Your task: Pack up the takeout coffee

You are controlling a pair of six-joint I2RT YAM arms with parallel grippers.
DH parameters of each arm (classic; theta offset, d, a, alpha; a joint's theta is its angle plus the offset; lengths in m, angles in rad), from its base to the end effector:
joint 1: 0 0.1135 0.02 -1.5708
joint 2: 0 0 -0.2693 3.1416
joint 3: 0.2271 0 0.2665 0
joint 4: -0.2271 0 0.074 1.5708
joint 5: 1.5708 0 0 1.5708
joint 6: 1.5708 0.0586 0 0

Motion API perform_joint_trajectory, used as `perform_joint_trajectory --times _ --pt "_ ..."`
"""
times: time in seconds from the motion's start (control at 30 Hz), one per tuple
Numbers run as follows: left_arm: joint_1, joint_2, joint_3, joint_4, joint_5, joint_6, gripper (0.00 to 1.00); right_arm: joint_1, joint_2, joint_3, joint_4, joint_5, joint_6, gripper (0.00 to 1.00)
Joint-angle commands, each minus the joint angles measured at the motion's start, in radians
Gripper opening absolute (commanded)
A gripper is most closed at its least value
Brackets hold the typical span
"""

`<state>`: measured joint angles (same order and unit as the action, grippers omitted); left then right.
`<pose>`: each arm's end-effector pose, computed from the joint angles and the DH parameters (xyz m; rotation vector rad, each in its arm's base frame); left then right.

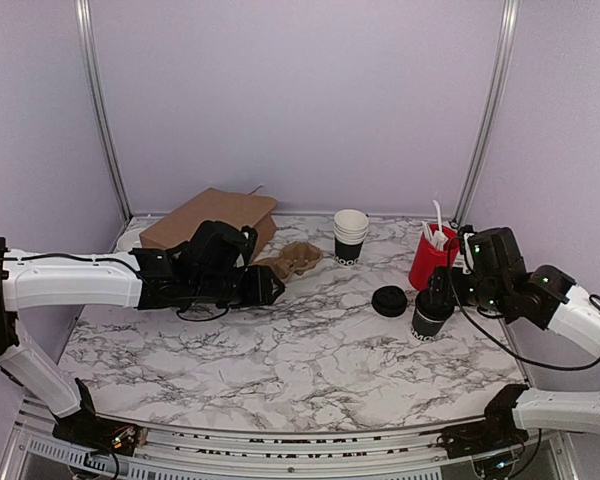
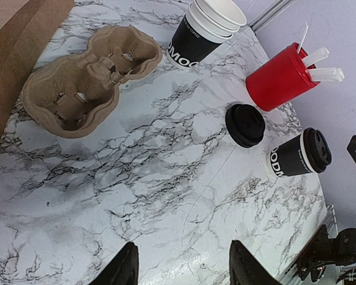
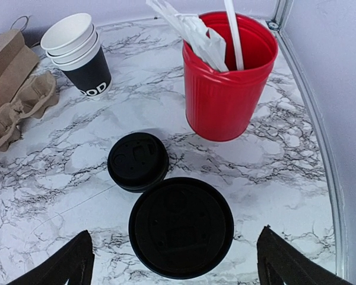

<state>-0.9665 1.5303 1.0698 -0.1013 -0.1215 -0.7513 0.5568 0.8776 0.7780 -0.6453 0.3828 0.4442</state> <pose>0.2219 -0.3089 0.2505 0.1671 2.2526 -0.8541 0.1870 0.0906 0.2675 0.0640 2.2515 0.0903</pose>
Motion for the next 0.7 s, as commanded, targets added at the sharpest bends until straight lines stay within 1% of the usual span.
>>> perform_joint_trajectory --times 0.0,0.27,0.47,0.67 --pt "0.012 -0.048 -0.008 -0.001 -0.008 0.006 0.52 -0.004 -0.025 0.058 -0.001 -0.027 -0.030 0.93" --pt "0.020 -0.067 -0.023 -0.002 -0.015 -0.002 0.52 0.046 -0.033 0.078 0.026 -0.024 -0.053 0.93" --pt "0.024 -0.082 -0.036 -0.003 -0.025 -0.006 0.52 0.116 -0.013 0.092 0.024 0.034 -0.044 0.93" --pt "0.036 -0.103 -0.054 -0.003 -0.033 -0.014 0.53 0.126 -0.012 0.093 0.026 0.046 -0.042 0.93"
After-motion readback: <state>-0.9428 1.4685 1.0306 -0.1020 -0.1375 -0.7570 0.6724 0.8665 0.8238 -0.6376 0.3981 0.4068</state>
